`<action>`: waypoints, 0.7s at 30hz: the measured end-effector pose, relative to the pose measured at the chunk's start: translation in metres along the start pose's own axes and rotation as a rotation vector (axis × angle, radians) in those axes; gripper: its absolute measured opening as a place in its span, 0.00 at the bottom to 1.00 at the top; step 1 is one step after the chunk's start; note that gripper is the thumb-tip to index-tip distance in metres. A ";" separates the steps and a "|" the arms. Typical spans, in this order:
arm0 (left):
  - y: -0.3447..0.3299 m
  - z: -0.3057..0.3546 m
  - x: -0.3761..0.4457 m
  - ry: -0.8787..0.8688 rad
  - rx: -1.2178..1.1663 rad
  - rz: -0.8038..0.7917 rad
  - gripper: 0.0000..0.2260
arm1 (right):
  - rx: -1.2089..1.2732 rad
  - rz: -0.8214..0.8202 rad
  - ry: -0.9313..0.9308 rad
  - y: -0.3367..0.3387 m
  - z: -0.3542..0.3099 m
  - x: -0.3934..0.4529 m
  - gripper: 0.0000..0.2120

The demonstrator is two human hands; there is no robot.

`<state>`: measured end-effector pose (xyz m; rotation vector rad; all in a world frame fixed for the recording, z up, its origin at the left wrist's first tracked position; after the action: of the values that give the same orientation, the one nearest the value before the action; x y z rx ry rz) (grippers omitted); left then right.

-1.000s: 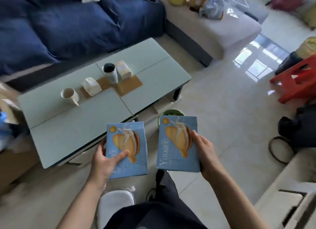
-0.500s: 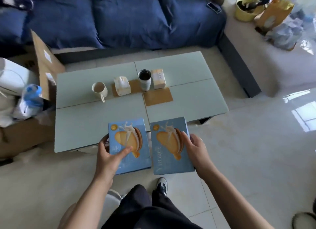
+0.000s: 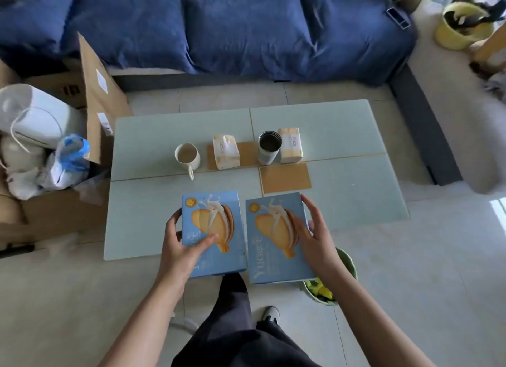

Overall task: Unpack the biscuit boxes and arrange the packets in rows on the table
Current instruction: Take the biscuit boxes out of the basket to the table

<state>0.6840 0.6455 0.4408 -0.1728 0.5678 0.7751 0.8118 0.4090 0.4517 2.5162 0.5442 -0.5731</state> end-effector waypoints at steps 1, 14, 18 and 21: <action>0.001 0.002 0.012 0.007 0.012 -0.007 0.34 | 0.004 0.000 -0.010 -0.006 -0.003 0.009 0.18; -0.019 -0.062 0.148 0.164 0.067 0.056 0.38 | -0.042 0.052 -0.205 -0.065 0.035 0.141 0.19; -0.030 -0.098 0.190 0.220 0.075 0.122 0.36 | -0.116 0.076 -0.228 -0.079 0.074 0.183 0.22; -0.039 -0.122 0.221 0.230 0.113 0.146 0.36 | -0.162 0.083 -0.224 -0.085 0.099 0.212 0.27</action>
<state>0.7872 0.7106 0.2161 -0.1172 0.8472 0.8683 0.9197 0.4786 0.2380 2.2737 0.3850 -0.7377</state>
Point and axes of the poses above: each hand's wrist, its own x-axis towards the middle knuckle, its own y-axis out of the back of the hand, z = x × y, the point moved 1 cm from there along x, towards the middle knuckle, and after that the axes turned 11 degrees about -x, right-handed, at the moved point
